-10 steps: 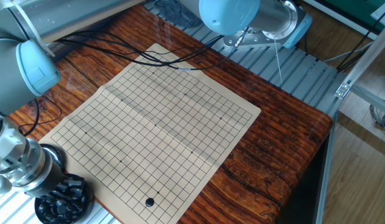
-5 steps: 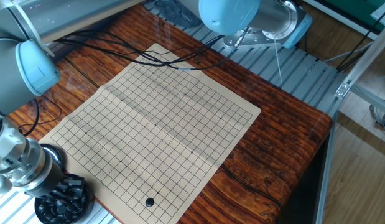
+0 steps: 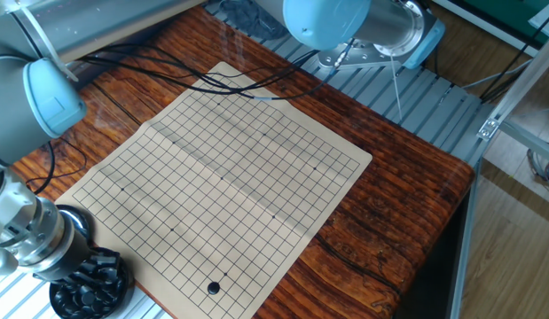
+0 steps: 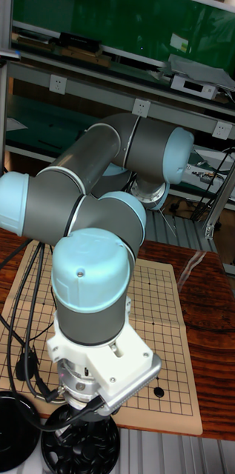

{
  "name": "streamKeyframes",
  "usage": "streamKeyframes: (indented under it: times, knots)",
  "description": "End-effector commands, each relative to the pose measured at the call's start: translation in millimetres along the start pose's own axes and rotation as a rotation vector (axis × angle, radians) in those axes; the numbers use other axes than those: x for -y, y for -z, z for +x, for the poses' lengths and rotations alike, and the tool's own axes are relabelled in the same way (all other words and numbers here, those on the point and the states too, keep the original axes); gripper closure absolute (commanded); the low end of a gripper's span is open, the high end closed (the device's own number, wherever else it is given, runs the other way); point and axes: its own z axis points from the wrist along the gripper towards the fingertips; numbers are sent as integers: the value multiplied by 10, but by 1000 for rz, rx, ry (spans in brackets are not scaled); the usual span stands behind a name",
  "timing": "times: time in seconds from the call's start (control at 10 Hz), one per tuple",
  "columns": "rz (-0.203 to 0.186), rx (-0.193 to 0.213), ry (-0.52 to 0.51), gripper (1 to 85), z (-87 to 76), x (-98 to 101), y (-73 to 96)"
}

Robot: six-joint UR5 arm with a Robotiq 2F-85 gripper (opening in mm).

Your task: Play the first move as black on the 3-4 point in the upper right corner of the Go board

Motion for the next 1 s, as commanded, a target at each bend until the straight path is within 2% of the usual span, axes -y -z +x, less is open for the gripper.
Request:
streamKeyframes:
  times: [0.0, 0.9]
  knots:
    - [-13, 5, -2, 597, -1, -24, 17]
    - [-35, 5, -24, 647, 18, -60, 53]
